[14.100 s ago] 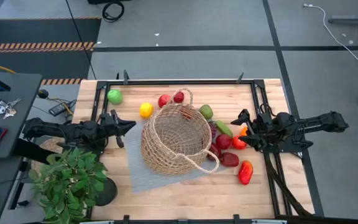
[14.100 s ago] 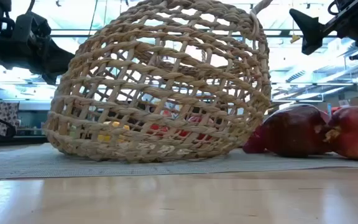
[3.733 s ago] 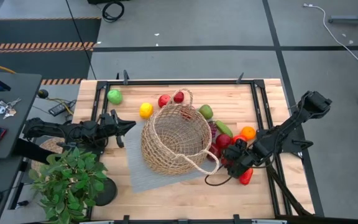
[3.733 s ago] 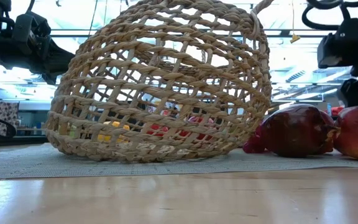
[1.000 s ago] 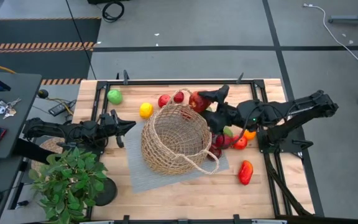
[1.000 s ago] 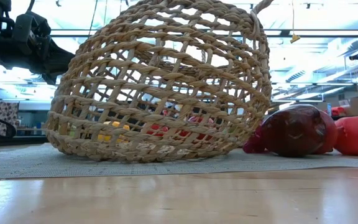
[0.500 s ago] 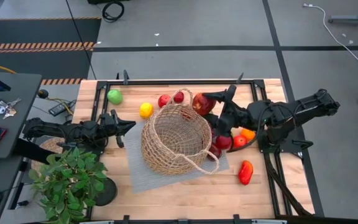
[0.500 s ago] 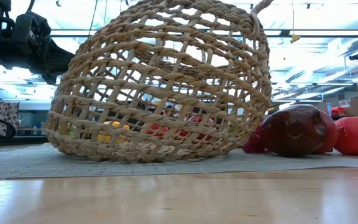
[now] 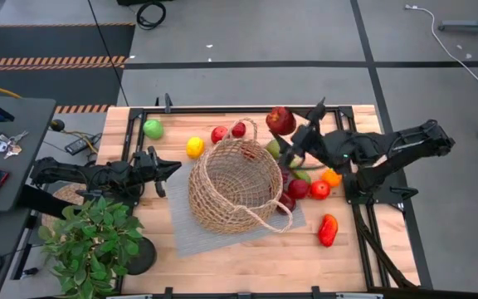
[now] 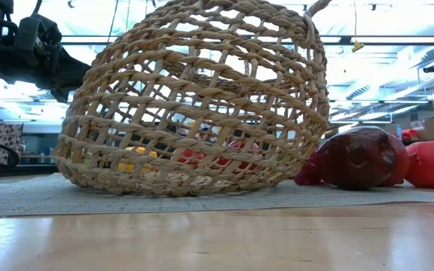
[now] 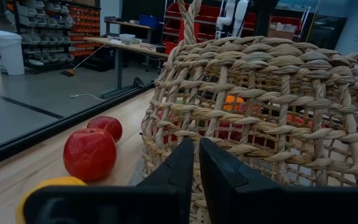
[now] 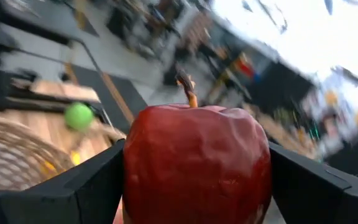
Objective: Build produce basket
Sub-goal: Put the red apple into the basket
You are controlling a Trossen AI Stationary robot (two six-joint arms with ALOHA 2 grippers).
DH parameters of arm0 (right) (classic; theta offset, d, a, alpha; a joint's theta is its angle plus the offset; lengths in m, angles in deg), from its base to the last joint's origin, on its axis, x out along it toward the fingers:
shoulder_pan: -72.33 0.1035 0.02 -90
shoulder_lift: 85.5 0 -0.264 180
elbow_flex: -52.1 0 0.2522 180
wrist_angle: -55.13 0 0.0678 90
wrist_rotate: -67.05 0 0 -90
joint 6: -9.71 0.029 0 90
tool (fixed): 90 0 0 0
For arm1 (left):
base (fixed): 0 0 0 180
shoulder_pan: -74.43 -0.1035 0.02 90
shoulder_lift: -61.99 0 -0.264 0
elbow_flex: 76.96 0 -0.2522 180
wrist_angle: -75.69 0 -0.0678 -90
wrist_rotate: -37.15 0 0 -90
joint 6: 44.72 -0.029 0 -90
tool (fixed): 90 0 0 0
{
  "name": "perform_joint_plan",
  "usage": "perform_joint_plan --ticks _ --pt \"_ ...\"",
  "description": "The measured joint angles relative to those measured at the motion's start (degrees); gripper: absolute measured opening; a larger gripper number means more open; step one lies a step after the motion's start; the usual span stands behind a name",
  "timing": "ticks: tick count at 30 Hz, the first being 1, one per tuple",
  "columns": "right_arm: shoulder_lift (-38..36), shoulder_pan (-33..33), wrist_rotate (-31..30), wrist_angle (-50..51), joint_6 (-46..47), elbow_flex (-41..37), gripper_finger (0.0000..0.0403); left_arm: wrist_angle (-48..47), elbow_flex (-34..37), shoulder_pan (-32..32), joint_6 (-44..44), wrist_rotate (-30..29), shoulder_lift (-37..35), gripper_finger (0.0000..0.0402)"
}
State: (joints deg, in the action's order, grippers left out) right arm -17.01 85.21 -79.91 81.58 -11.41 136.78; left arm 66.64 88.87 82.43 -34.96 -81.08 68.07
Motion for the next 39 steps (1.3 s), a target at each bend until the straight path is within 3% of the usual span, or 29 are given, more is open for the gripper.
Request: perform_joint_plan --ticks 2,6,10,17,23,28,39 --pt "0.0 -2.0 1.5 5.8 7.6 0.0 0.0349 0.0 0.0 0.0 0.0 0.0 0.0 0.0034" --pt "0.1 -5.1 11.5 13.5 20.4 0.0 0.0349 0.0 0.0 0.0 0.0 0.0 0.0 0.0039" --pt "0.2 -6.8 22.2 13.8 28.5 0.0 0.0349 0.0 0.0 0.0 0.0 0.0 0.0 0.0040" --pt "0.0 -8.6 31.8 13.6 39.3 0.0 0.0349 0.0 0.0 0.0 0.0 0.0 0.0 0.0032" --pt "-0.4 -11.4 45.3 13.7 48.4 0.0 0.0349 0.0 0.0 0.0 0.0 0.0 0.0 0.0039" --pt "-0.4 -12.8 49.5 13.7 51.0 0.0 0.0349 0.0 0.0 0.0 0.0 0.0 0.0 0.0038" --pt "-0.2 -13.2 49.6 14.2 51.0 0.0 0.0349 0.0 0.0 0.0 0.0 0.0 0.0 0.0038"
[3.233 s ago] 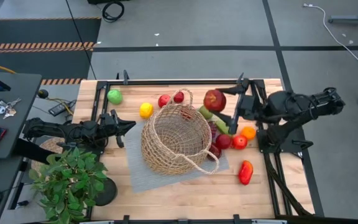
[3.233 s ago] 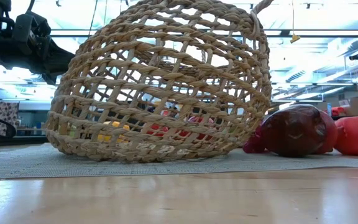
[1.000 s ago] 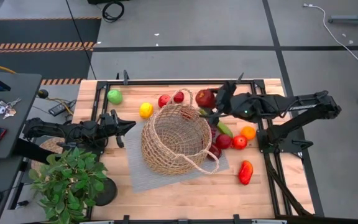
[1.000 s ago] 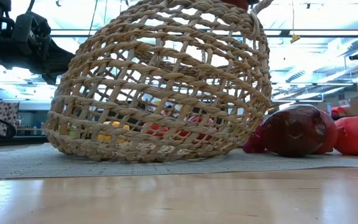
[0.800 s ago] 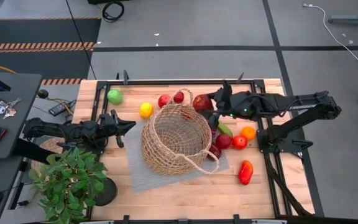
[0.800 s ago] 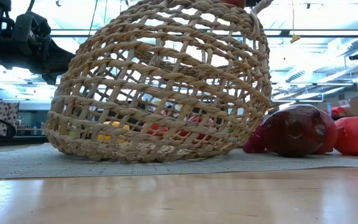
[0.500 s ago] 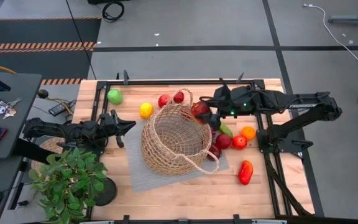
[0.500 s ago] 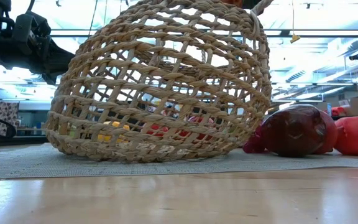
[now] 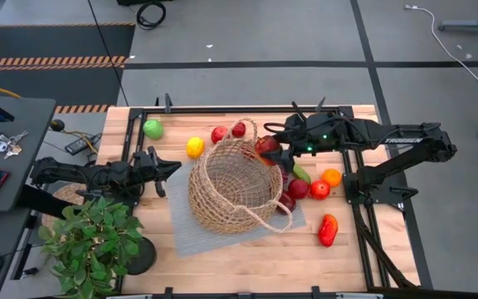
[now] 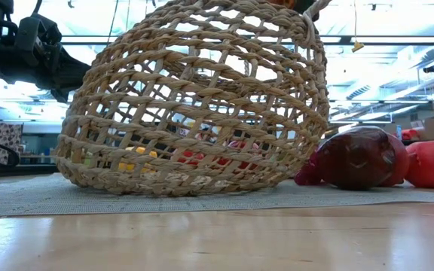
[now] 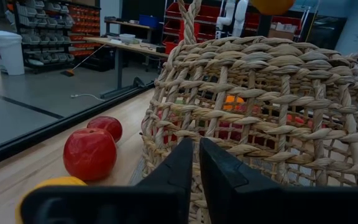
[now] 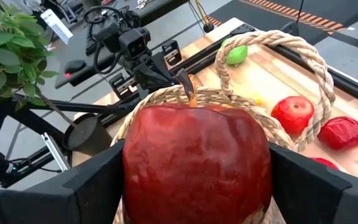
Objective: Build produce basket
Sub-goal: Put the red apple into the basket
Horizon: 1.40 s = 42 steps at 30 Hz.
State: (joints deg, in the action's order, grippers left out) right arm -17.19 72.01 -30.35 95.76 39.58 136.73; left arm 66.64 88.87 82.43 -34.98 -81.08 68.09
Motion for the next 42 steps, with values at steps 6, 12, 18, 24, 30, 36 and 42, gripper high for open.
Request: perform_joint_plan --ticks 6,12,18,24,30,36,42 --pt "0.0 0.0 0.0 0.0 0.0 0.0 0.0349 0.0 0.0 0.0 0.0 0.0 0.0 0.0039" --pt "0.0 0.0 1.5 -3.8 1.7 0.0 0.0349 0.0 0.0 0.0 0.0 0.0 0.0 0.0032" --pt "-0.7 0.0 5.1 -15.8 1.4 0.0 0.0349 0.0 0.0 0.0 0.0 0.0 0.0 0.0039" --pt "-2.6 0.0 6.1 -22.6 -5.0 0.0 0.0349 0.0 0.0 0.0 0.0 0.0 0.0 0.0037" --pt "-4.0 1.1 9.1 -27.6 -11.4 0.0 0.0349 0.0 0.0 0.0 0.0 0.0 0.0 0.0033" --pt "-3.9 3.0 26.9 -34.6 -19.2 0.0 0.0349 0.0 0.0 0.0 0.0 0.0 0.0 0.0040" --pt "-4.2 3.9 26.4 -34.5 -20.8 0.1 0.0349 0.0 0.0 0.0 0.0 0.0 0.0 0.0036"
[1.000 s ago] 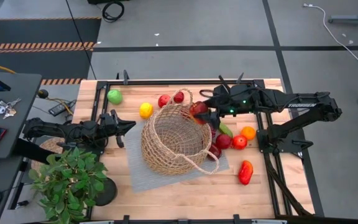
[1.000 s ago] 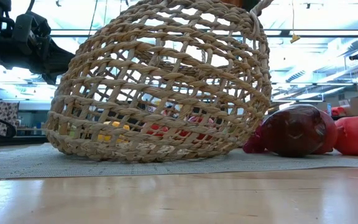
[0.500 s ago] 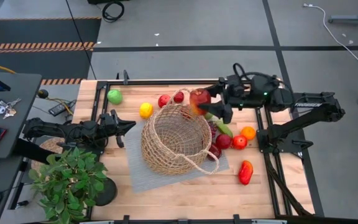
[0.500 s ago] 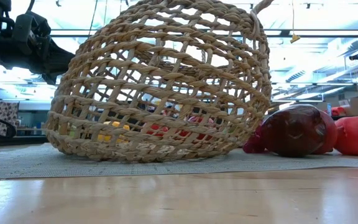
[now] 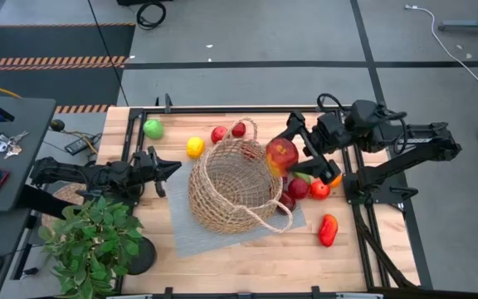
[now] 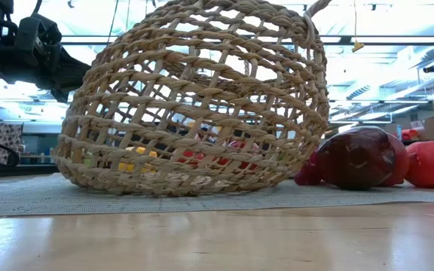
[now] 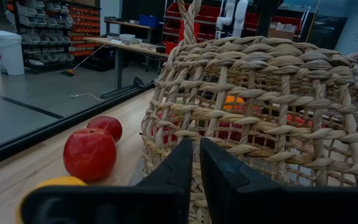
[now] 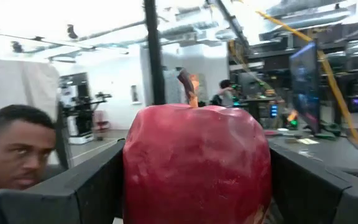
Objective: Build produce basket
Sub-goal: Put the red apple into the basket
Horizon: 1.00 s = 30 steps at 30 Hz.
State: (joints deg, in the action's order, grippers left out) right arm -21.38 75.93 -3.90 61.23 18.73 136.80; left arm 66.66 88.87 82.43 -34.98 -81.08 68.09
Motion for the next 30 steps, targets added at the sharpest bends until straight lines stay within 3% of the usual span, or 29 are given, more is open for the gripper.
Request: perform_joint_plan --ticks 7,11,14,18,23,30 --pt "0.0 0.0 0.1 1.0 -0.1 0.0 0.0353 0.0 0.0 0.0 0.0 0.0 0.0 0.0035" --pt "0.0 0.0 -0.7 6.9 -2.5 0.0 0.0360 0.0 0.0 0.0 0.0 0.0 0.0 0.0040" --pt "0.0 0.1 -8.9 16.4 -6.2 -0.7 0.0360 0.0 0.0 0.0 0.0 0.0 0.0 0.0039" --pt "0.9 -0.5 -17.0 18.4 -4.8 -6.5 0.0358 0.0 0.0 0.0 0.0 0.0 0.0 0.0034" --pt "1.5 -1.2 -16.5 16.3 -2.3 -10.1 0.0358 -0.1 0.0 0.0 0.0 0.0 0.0 0.0034" --pt "1.5 -1.3 -16.4 16.4 -5.6 -10.2 0.0358 -0.1 0.0 0.0 0.0 0.0 0.2 0.0040"
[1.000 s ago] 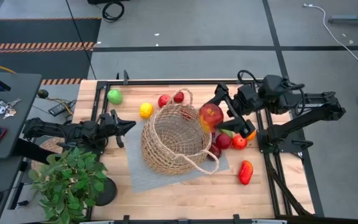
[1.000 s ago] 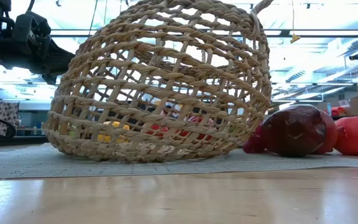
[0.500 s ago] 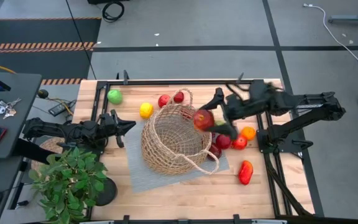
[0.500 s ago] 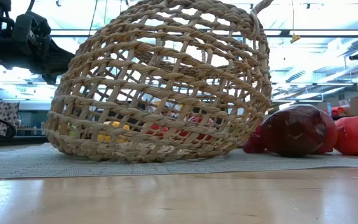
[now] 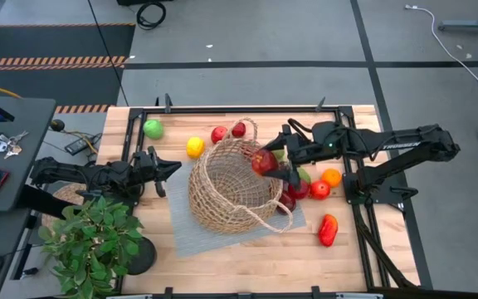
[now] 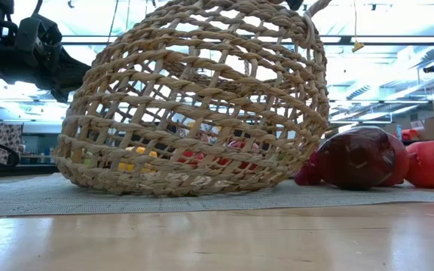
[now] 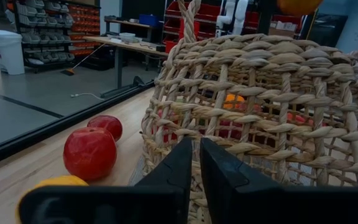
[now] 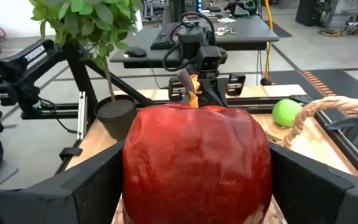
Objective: Build produce basket
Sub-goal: Put the red apple into the basket
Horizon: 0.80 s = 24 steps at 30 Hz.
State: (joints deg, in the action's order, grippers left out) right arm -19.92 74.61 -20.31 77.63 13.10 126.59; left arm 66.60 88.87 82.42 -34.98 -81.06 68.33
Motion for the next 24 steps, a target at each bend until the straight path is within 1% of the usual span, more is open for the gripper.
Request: perform_joint_plan --ticks 4,6,11,19,24 --pt "-0.2 0.0 3.3 -0.1 -0.5 0.0 0.0358 0.0 0.0 0.0 0.0 0.0 0.0 0.0036" --pt "-0.2 0.0 3.1 0.2 -0.9 0.0 0.0358 0.0 0.0 0.0 0.0 0.0 0.0 0.0033" --pt "0.0 -0.2 -0.2 1.6 1.4 0.0 0.0358 0.0 0.0 0.0 0.0 0.0 0.0 0.0035" --pt "0.0 -0.1 0.5 4.6 1.4 -0.1 0.0358 0.0 0.0 0.0 0.0 0.0 0.0 0.0038" --pt "0.1 -0.1 0.5 4.0 4.6 -1.6 0.0358 0.0 0.0 0.0 0.0 0.0 0.0 0.0032"
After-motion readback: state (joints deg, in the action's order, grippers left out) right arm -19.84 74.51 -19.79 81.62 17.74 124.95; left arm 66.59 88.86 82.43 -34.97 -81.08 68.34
